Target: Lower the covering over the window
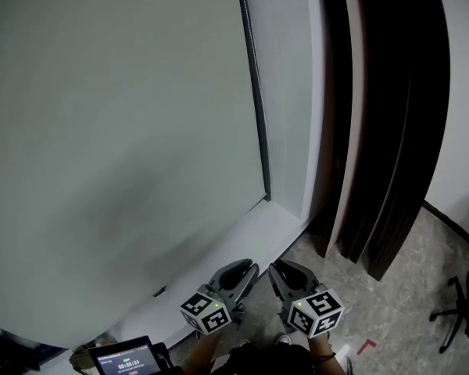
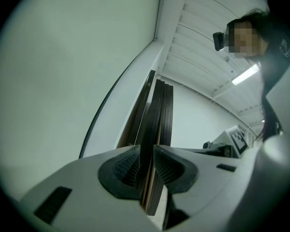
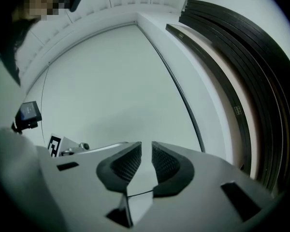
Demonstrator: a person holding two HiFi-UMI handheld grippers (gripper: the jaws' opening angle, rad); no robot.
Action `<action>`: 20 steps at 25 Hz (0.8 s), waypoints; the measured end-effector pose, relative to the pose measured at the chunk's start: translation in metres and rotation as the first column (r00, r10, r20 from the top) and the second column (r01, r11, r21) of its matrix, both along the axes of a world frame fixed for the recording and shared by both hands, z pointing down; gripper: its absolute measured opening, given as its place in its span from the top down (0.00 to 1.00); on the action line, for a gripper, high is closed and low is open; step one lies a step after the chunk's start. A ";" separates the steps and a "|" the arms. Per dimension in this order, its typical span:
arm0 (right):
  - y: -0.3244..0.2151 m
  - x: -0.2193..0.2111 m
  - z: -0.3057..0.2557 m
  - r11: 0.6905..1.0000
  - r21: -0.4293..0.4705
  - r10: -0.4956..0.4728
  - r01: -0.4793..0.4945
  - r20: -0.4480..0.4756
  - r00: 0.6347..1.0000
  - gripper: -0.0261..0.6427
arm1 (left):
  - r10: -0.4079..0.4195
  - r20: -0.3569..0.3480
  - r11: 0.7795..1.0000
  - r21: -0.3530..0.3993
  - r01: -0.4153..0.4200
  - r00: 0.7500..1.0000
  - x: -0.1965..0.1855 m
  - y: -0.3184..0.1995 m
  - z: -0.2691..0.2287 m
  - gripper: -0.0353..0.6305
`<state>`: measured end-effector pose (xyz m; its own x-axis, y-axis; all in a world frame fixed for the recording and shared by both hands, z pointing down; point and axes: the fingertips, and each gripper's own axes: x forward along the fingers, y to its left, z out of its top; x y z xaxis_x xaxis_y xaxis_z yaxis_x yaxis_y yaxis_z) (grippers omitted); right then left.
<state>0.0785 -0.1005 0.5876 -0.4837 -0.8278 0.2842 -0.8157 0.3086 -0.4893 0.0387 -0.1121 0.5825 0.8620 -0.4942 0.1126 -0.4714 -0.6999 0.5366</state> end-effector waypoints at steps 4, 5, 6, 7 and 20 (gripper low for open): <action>0.006 -0.018 -0.002 1.000 -0.003 0.018 -0.018 0.009 1.000 0.86 | 0.031 0.014 0.999 0.020 -0.031 0.999 -0.015 0.012 -0.005 0.82; 0.005 -0.026 -0.003 1.000 -0.007 0.021 -0.021 0.011 1.000 0.86 | 0.038 0.018 0.999 0.021 -0.039 0.999 -0.021 0.014 -0.007 0.82; 0.005 -0.033 -0.003 1.000 -0.011 0.024 -0.024 0.013 1.000 0.86 | 0.045 0.023 0.999 0.022 -0.046 0.999 -0.027 0.015 -0.010 0.82; 0.006 -0.038 -0.003 1.000 -0.016 0.027 -0.027 0.016 1.000 0.87 | 0.051 0.028 0.998 0.024 -0.052 0.998 -0.032 0.017 -0.011 0.82; 0.026 -0.067 0.008 0.996 -0.041 0.084 -0.083 0.020 0.996 0.89 | 0.092 0.034 0.996 -0.003 -0.092 0.995 -0.062 0.031 0.006 0.82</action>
